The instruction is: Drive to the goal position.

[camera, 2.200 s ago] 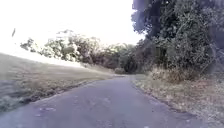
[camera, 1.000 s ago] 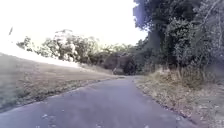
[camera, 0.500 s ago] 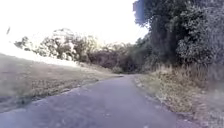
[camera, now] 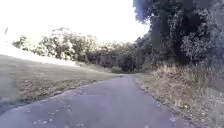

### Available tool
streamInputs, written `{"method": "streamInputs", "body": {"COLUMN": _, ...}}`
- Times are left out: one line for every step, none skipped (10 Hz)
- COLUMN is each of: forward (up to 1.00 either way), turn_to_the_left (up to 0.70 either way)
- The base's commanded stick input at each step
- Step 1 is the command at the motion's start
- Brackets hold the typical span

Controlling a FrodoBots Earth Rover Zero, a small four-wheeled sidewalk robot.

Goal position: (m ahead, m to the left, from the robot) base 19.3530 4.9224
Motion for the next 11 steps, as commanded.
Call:
{"method": "streamInputs", "body": {"forward": 1.00, "turn_to_the_left": 0.00}}
{"method": "streamInputs", "body": {"forward": 1.00, "turn_to_the_left": 0.00}}
{"method": "streamInputs", "body": {"forward": 1.00, "turn_to_the_left": 0.00}}
{"method": "streamInputs", "body": {"forward": 1.00, "turn_to_the_left": 0.00}}
{"method": "streamInputs", "body": {"forward": 1.00, "turn_to_the_left": 0.00}}
{"method": "streamInputs", "body": {"forward": 1.00, "turn_to_the_left": 0.00}}
{"method": "streamInputs", "body": {"forward": 1.00, "turn_to_the_left": 0.00}}
{"method": "streamInputs", "body": {"forward": 1.00, "turn_to_the_left": 0.00}}
{"method": "streamInputs", "body": {"forward": 1.00, "turn_to_the_left": 0.00}}
{"method": "streamInputs", "body": {"forward": 1.00, "turn_to_the_left": 0.00}}
{"method": "streamInputs", "body": {"forward": 1.00, "turn_to_the_left": 0.00}}
